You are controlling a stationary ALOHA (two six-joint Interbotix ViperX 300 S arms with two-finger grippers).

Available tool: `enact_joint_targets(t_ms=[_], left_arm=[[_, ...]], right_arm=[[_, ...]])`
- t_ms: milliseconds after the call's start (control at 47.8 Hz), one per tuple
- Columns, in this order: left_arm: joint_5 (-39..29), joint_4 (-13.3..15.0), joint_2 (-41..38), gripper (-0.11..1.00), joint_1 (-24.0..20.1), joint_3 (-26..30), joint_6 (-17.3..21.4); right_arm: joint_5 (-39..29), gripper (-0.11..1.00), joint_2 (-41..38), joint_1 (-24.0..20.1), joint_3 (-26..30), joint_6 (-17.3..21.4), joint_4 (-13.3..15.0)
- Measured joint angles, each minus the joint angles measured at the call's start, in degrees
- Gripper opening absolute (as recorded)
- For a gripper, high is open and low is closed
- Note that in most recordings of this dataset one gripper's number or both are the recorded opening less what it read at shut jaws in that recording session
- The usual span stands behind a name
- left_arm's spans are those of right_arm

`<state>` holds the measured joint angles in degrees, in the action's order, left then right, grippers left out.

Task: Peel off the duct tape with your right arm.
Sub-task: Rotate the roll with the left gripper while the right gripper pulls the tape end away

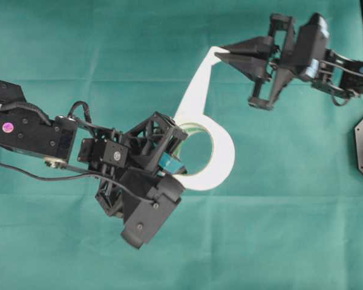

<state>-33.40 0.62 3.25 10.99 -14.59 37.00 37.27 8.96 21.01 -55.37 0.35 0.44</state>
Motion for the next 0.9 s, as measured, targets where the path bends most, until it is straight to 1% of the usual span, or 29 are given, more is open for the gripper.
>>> enact_joint_targets(t_ms=[167,230,293,460,606,690,899], left_arm=[[3.4,-0.1,1.5,0.23,0.1,-0.1,1.3],[5.6,-0.1,2.4,0.23,0.3,-0.4,2.5],[8.0,0.0,3.4,0.21,0.3,-1.1,2.8],[16.3,-0.1,5.8,0.20,0.2,-4.8,4.9],[24.6,0.0,8.2,0.20,0.2,-8.5,7.7],[29.4,0.1,9.7,0.20,-0.1,-10.5,8.2],[38.4,0.6,12.9,0.20,-1.4,-14.6,8.4]], right_arm=[[-0.4,-0.09,-4.1,0.4,2.4,-0.3,0.0],[-0.9,-0.09,-5.4,1.2,3.0,-0.1,0.1],[-1.2,-0.09,-6.3,1.7,3.5,-0.1,0.1],[-2.3,-0.09,-7.3,1.8,4.5,0.1,0.3],[-3.3,-0.09,-7.7,1.8,4.6,0.3,0.3],[-3.6,-0.09,-7.7,1.8,4.5,0.3,0.3],[-5.0,-0.09,-7.9,1.8,4.6,0.3,0.3]])
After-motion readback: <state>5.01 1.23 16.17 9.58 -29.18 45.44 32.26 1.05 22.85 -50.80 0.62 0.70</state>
